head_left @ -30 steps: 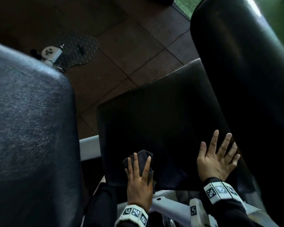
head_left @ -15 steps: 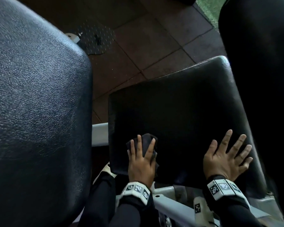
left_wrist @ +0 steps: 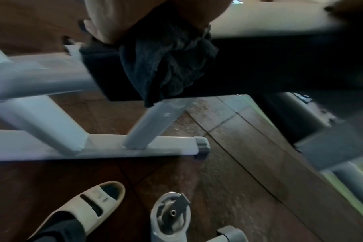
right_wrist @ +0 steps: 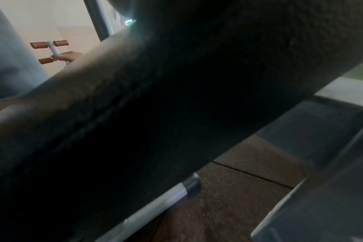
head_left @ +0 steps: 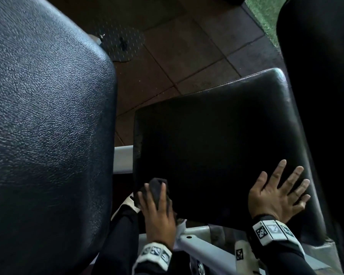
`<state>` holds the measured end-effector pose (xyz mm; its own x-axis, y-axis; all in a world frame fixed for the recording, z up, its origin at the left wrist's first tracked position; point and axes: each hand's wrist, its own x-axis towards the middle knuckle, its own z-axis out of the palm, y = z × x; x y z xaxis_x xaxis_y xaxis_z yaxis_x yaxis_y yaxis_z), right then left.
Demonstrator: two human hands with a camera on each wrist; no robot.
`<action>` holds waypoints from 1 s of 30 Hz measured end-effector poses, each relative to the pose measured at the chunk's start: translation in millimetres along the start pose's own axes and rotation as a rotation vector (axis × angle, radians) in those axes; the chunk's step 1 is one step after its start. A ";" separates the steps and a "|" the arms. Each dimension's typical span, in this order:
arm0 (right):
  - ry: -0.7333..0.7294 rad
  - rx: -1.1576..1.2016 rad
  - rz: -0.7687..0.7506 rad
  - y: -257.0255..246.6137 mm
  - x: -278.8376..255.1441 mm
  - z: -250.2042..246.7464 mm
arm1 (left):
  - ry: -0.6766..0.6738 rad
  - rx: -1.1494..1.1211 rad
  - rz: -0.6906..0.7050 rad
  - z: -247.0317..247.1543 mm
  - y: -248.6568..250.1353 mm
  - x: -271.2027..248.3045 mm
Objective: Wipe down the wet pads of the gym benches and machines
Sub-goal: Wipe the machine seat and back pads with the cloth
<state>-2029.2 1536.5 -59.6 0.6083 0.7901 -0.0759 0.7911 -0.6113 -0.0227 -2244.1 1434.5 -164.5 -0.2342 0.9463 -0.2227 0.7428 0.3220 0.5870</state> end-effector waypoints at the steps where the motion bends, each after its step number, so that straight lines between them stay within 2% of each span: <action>1: 0.003 0.001 -0.001 0.0 -0.5 -0.3 | -0.056 0.039 0.038 2.2 10.0 -5.9; 6: 0.001 -0.002 0.006 -1.2 -1.3 -1.6 | -0.086 0.041 0.153 -6.2 53.2 16.2; 10: 0.014 0.001 0.000 -3.1 -2.1 -2.7 | -0.057 0.095 0.176 -18.4 50.3 70.0; 12: 0.016 0.005 0.000 -4.0 -2.7 -3.3 | -0.033 0.090 0.119 -23.2 33.3 92.3; 15: 0.019 0.007 0.005 -4.3 -2.7 -4.1 | 0.004 -0.011 -0.047 -27.7 3.0 100.5; 18: 0.014 0.004 0.012 -3.6 -2.1 -3.2 | 0.117 -0.094 -0.159 -25.3 -16.4 76.7; 20: 0.013 -0.001 0.011 -3.7 -2.0 -2.6 | 0.151 -0.113 -0.169 -20.0 -18.4 47.4; 22: 0.011 -0.005 0.004 -3.6 -1.6 -1.7 | 0.110 -0.076 -0.086 -12.2 -11.0 17.0; 25: 0.017 -0.003 0.009 -3.1 -0.9 -0.9 | -0.039 0.026 0.091 -0.9 12.3 -7.6; 30: 0.029 -0.003 0.006 -2.5 -0.5 -0.5 | -0.095 0.041 0.203 -9.6 55.9 32.0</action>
<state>-2031.5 1537.7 -58.9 0.6146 0.7874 -0.0469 0.7876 -0.6159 -0.0191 -2216.1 1483.1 -131.4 -0.0185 0.9842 -0.1764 0.7938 0.1217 0.5959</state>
